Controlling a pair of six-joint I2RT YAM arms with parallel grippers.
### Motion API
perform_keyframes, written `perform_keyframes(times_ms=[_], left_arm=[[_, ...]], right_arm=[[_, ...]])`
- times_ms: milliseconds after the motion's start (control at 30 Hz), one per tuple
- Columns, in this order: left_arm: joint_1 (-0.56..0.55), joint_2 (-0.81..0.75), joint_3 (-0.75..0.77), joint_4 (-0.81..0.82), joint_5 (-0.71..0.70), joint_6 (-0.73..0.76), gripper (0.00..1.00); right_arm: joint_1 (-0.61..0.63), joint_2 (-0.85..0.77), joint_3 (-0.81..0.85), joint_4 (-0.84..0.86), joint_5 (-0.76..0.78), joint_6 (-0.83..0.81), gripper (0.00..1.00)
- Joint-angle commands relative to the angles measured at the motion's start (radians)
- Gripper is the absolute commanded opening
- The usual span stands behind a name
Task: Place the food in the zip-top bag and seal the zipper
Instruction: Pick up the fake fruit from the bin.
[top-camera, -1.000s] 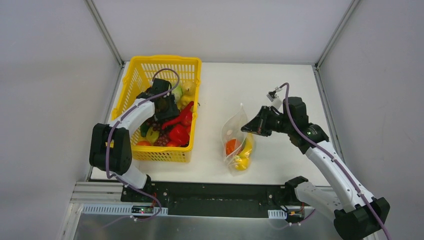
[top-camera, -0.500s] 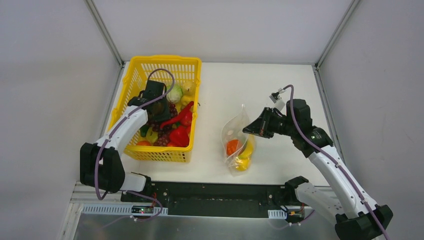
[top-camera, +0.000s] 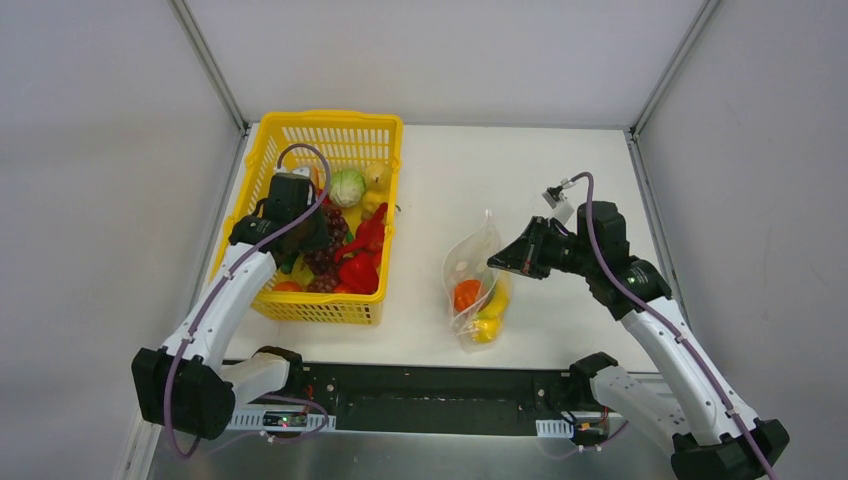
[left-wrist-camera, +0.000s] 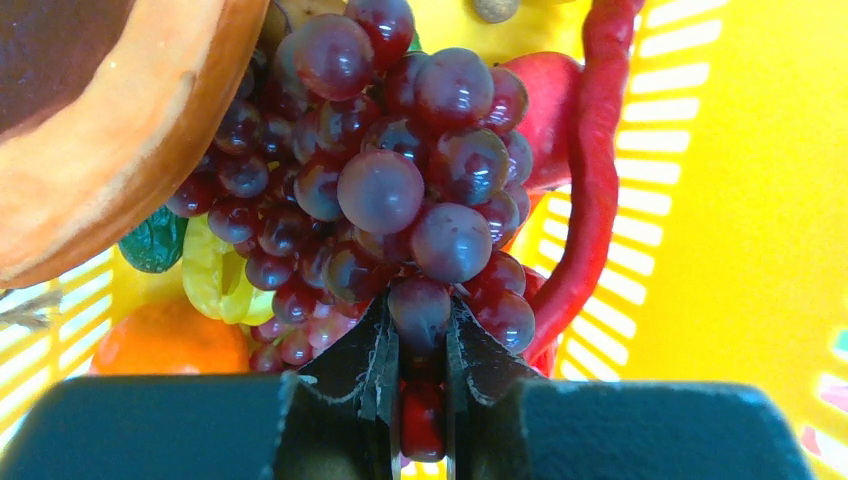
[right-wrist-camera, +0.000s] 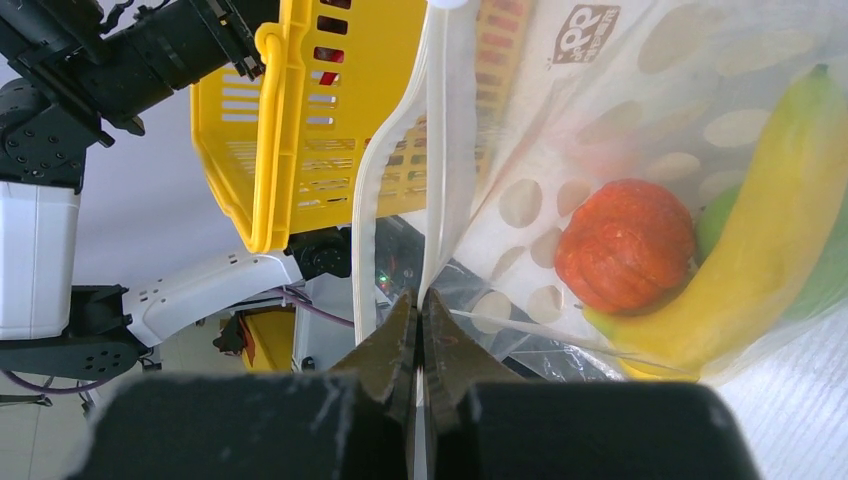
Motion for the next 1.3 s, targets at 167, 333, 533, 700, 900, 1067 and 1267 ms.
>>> perform_keyframes(times_ms=[167,333,533,700,900,1067,1267], left_arm=[[0.005,-0.191,0.117,-0.035,0.111,0.011,0.0],[0.004,-0.265,0.176,-0.049,0.116,0.008,0.0],[0.004,-0.31,0.184,-0.021,0.132,-0.004,0.0],[0.004,-0.318,0.199,0.01,0.21,-0.021,0.0],[0.004,-0.343,0.215,0.097,0.351,-0.069,0.0],[0.004,-0.374,0.241,0.145,0.399,-0.104,0.0],[-0.019,-0.372,0.213,0.343,0.55,-0.253,0.0]], right_arm=[[-0.003,-0.027,0.026,0.01,0.002,0.02,0.01],[-0.004,-0.031,0.023,0.021,0.004,0.025,0.01],[-0.003,-0.028,0.015,0.032,0.002,0.031,0.01],[-0.004,-0.025,0.015,0.036,0.001,0.031,0.01],[-0.003,-0.019,0.013,0.047,0.001,0.035,0.01],[-0.003,-0.038,0.002,0.095,-0.002,0.057,0.01],[-0.004,-0.063,-0.047,0.221,-0.005,0.157,0.01]])
